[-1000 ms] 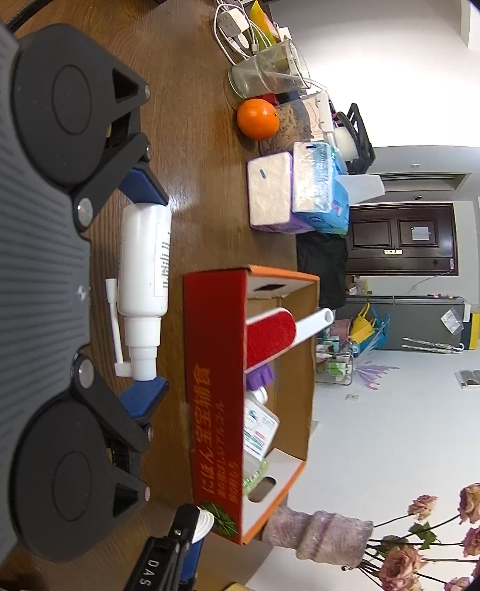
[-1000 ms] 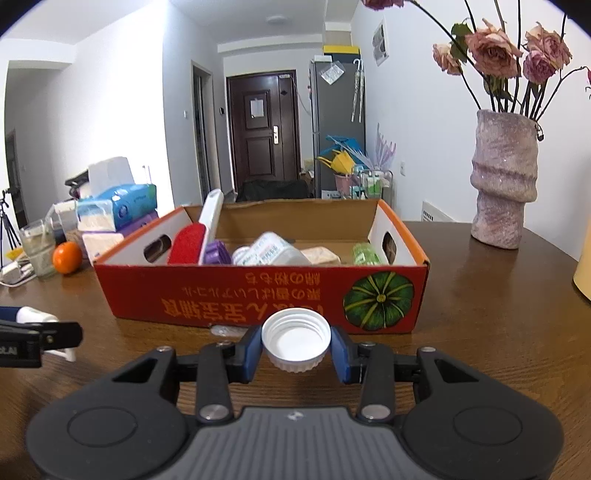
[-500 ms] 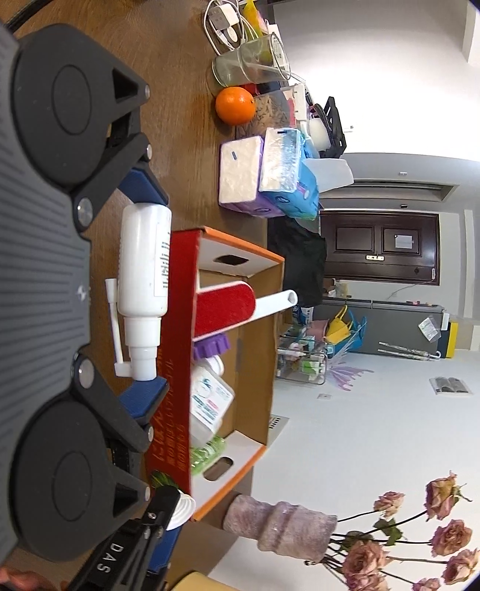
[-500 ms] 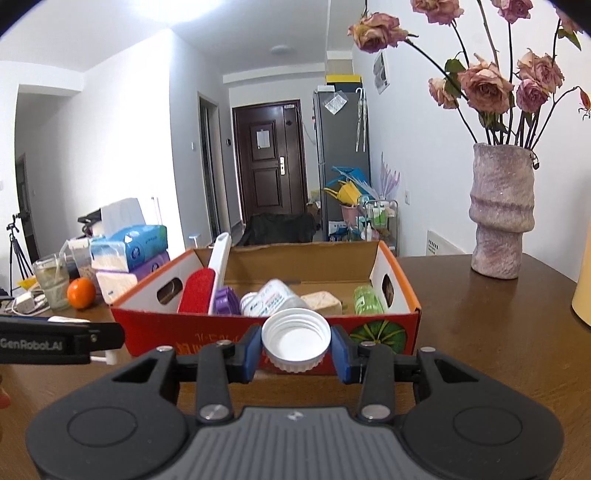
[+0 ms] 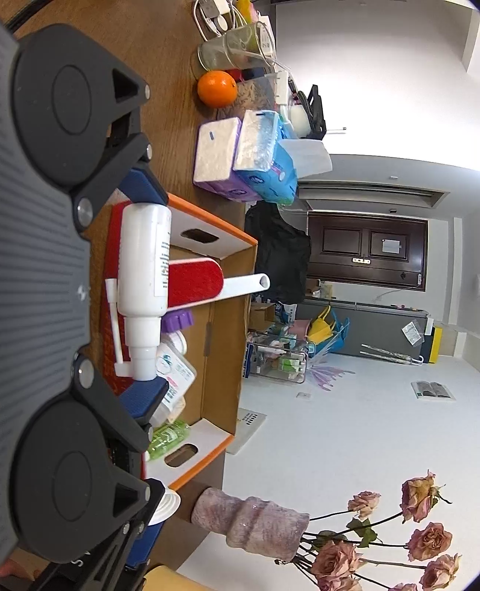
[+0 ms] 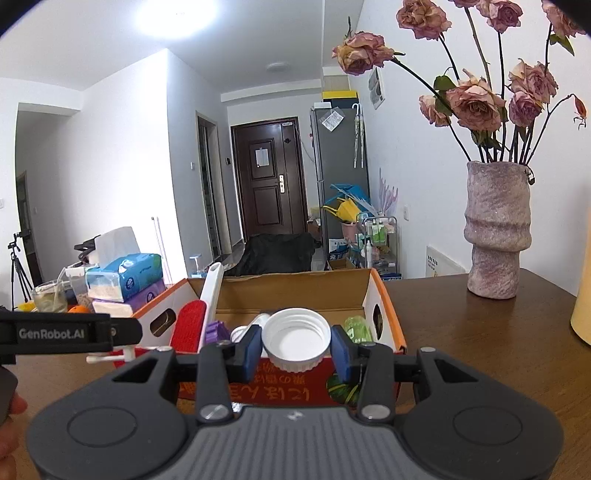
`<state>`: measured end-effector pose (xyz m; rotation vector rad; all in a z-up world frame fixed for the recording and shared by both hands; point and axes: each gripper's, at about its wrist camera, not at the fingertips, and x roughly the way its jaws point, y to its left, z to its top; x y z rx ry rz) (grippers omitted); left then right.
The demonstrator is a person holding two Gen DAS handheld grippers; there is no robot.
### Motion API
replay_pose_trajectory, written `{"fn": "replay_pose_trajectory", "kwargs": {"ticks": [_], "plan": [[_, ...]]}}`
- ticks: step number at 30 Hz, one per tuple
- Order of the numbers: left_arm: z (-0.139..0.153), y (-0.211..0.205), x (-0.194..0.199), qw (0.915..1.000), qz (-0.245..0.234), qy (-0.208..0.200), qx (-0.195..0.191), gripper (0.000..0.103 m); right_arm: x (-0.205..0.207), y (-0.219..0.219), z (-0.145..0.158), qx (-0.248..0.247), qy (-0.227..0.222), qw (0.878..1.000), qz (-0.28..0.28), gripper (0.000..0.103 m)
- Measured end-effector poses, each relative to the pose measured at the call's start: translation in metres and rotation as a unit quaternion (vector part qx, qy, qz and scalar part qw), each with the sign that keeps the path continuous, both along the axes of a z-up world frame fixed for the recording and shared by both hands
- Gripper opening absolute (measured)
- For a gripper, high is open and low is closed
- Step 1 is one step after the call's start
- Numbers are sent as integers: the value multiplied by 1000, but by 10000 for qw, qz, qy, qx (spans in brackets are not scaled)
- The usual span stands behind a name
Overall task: Organize rigid objects
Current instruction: 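Carry the spray bottle and white cap with both tools over the red box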
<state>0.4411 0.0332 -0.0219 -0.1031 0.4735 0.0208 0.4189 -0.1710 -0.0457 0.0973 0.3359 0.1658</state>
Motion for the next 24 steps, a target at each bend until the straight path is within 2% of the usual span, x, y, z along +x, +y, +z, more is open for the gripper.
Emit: {"fn": "replay_pose_trajectory", "kwargs": {"ticks": [24], "plan": [[8,-14,63,9997,62,-160,-147,99,53,-2,0,-71,-102,9999,1,39]]}}
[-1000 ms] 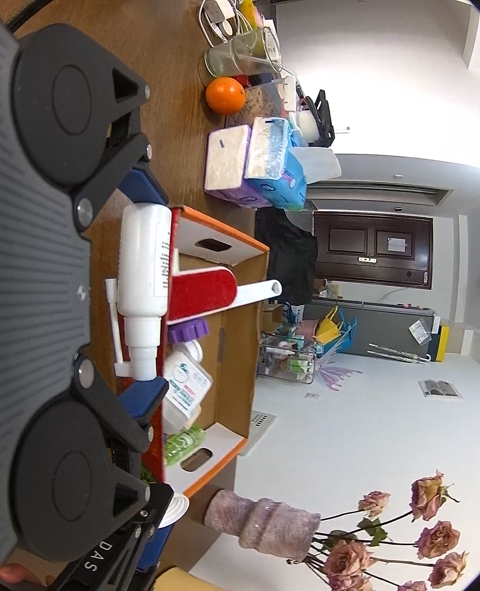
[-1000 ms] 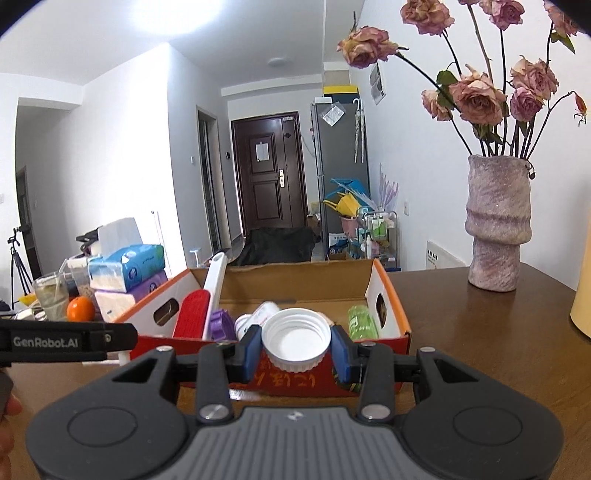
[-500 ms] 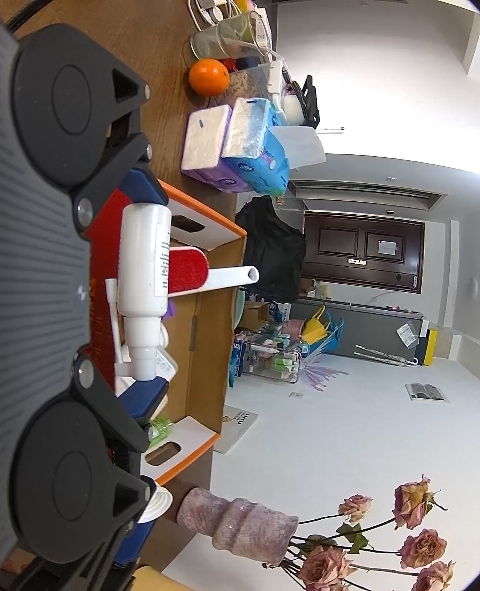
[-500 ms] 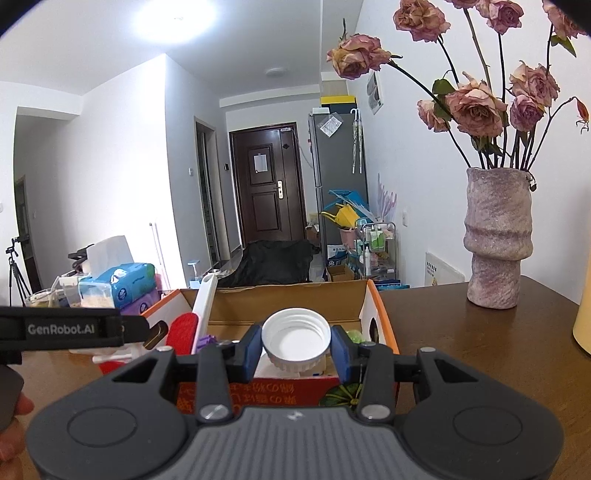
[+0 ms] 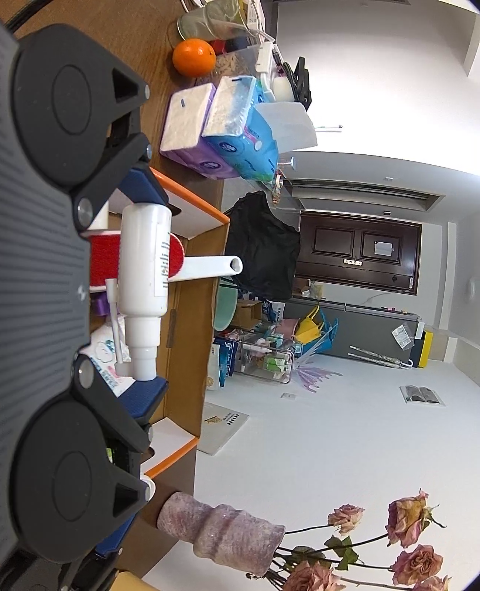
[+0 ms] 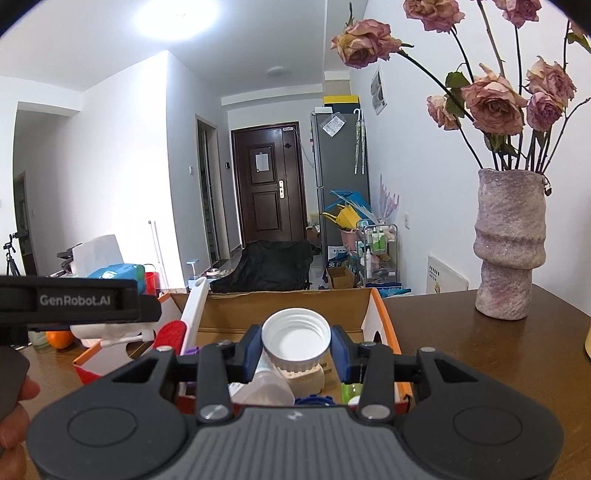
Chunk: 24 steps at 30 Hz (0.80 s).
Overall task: Organize rigid objects
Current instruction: 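Carry the spray bottle and white cap with both tools over the red box, then lower both items into the red box and open both tools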
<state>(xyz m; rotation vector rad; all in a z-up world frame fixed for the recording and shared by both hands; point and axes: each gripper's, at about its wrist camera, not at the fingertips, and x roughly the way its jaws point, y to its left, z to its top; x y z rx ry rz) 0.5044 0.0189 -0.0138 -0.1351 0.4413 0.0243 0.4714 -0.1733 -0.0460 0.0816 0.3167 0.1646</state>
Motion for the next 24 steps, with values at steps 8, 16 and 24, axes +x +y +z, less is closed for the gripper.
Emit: {"fn": "replay_pose_trajectory", "kwargs": {"ticks": [8,16,24], "plan": [[0,-2,21,10000,-5,-27,-43,99,22,3,-2,-43,-21,10000,-23,39],[0,-5,43,10000,-21,-44,-22,99,38,5,-3,-54,-33,10000,-29,39],[-5,-2,63,10000,53,39,-11,99,59,11,-4,-95,38,9999,-15,39]]}}
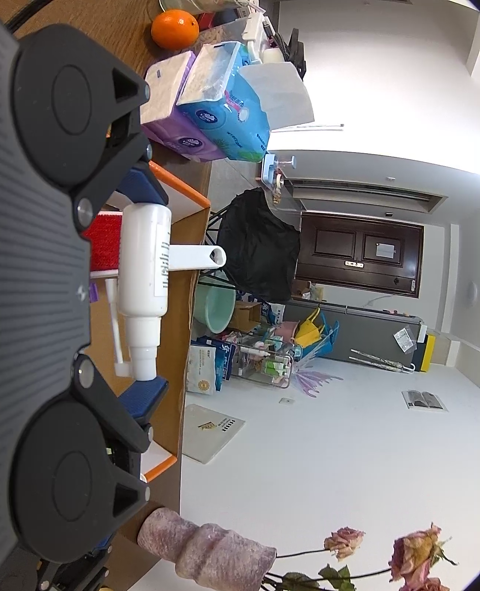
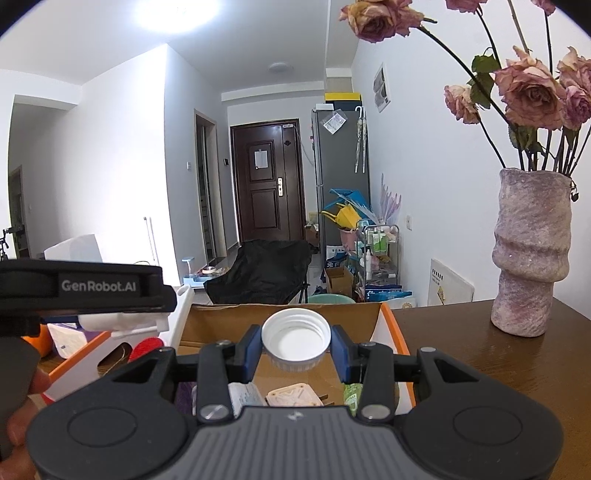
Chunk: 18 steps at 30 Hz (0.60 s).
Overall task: Organize rigid objects
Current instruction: 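Lower both items into the red box and open both tools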
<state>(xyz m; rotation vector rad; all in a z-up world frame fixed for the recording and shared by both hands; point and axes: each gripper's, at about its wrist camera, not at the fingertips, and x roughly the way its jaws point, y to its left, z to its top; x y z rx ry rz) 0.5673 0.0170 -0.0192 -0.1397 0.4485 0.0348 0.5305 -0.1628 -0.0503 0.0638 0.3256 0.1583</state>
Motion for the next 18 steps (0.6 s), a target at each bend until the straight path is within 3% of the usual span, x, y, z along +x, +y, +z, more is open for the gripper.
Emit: {"fn": "replay_pose_trajectory", "kwargs": {"ticks": [18], "plan": [[-10,6,26,9997,-17,209,91,100,25,8,-11,-100,320,9994,-32,40]]}}
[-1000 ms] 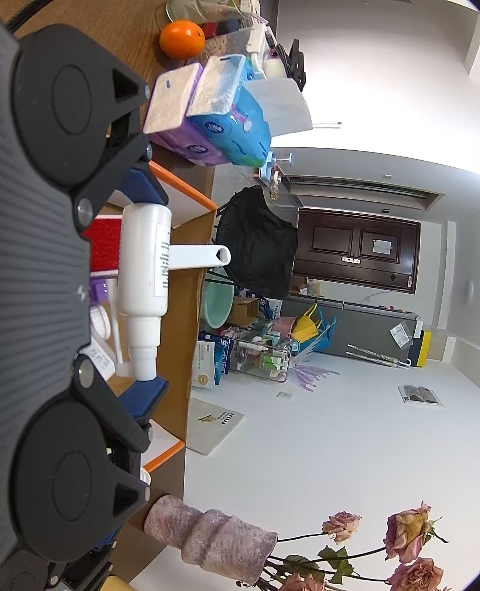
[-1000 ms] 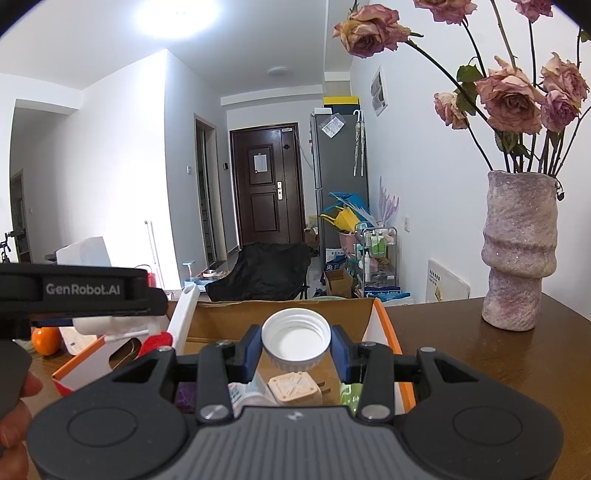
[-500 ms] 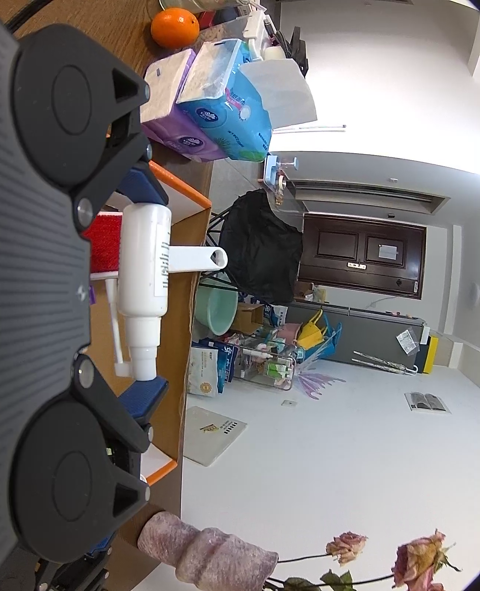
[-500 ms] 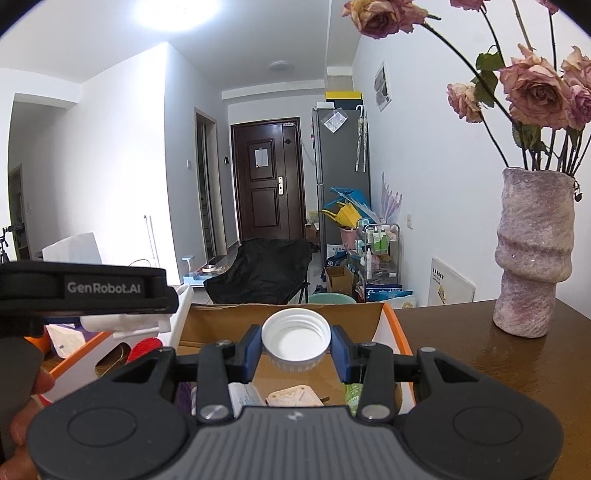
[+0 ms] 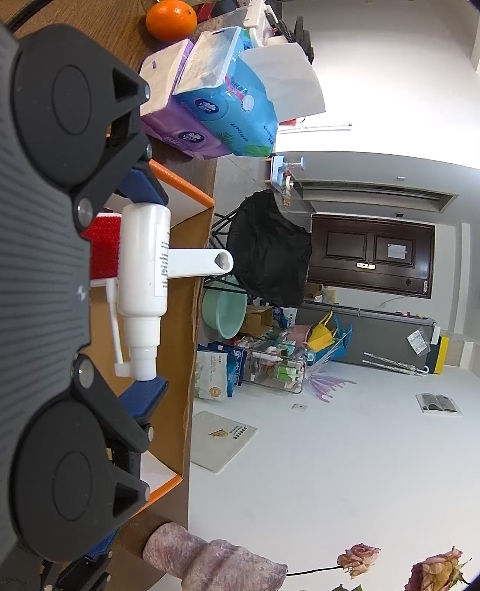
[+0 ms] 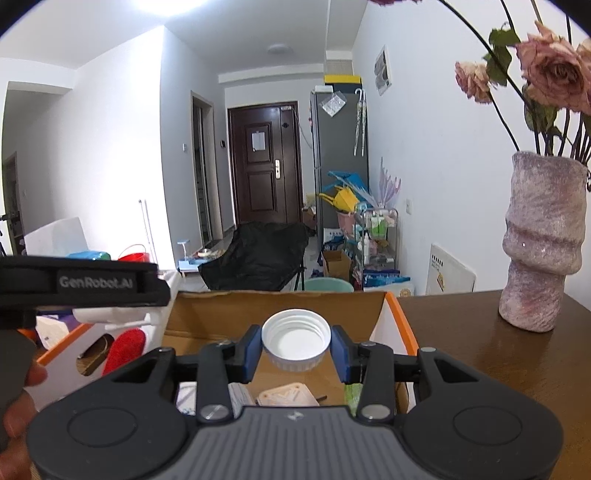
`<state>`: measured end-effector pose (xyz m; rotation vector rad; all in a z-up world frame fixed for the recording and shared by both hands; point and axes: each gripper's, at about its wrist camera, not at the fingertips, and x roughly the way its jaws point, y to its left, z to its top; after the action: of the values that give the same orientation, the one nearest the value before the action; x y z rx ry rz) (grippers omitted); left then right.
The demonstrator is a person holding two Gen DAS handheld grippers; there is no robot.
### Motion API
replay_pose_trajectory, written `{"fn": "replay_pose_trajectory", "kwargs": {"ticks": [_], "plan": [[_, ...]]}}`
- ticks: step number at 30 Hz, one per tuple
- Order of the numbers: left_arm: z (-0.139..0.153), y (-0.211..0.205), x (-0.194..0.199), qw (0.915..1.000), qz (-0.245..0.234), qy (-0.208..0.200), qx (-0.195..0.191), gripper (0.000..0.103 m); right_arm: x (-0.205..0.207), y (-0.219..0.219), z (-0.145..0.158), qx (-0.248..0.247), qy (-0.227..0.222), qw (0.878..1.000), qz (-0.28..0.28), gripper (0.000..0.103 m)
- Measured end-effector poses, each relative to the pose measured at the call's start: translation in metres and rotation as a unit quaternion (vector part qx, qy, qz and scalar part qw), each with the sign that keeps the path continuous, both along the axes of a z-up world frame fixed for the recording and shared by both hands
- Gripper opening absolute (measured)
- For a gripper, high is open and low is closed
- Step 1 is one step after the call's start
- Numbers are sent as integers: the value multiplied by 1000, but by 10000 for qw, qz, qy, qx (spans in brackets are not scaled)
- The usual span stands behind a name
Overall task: Organize rigid objects
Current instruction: 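Lower both items into the red box and open both tools, then withdraw both open tools up from the red box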
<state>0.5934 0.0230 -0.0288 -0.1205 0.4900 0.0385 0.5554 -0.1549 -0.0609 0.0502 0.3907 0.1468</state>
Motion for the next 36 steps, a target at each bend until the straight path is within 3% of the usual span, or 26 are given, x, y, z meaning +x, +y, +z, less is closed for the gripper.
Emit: {"fn": "replay_pose_trajectory", "kwargs": {"ticks": [1,5,6,10,24,36], "plan": [[0,0,-1,10000,-15,-18,26,103,0,-1,0,-9,-1,10000,-27,41],[3,2,-2,10000,19,-32,78,103,-3,-4,1,-25,-93,9998,-172,87],[2,3,-2,10000,29,-9,61,103,-3,-6,2,-4,-133,9996,-234,93],[1,6,-1,9999,98,75,60,103,-1,-10,3,3,-132,9993,-350,101],[9,7,-13,9994,199,25,277,103,-8,-17,9,65,-171,9991,-383,103],[34,8,-71,9988,223,-210,387,103,-52,-30,35,-9,-228,9993,-310,103]]}}
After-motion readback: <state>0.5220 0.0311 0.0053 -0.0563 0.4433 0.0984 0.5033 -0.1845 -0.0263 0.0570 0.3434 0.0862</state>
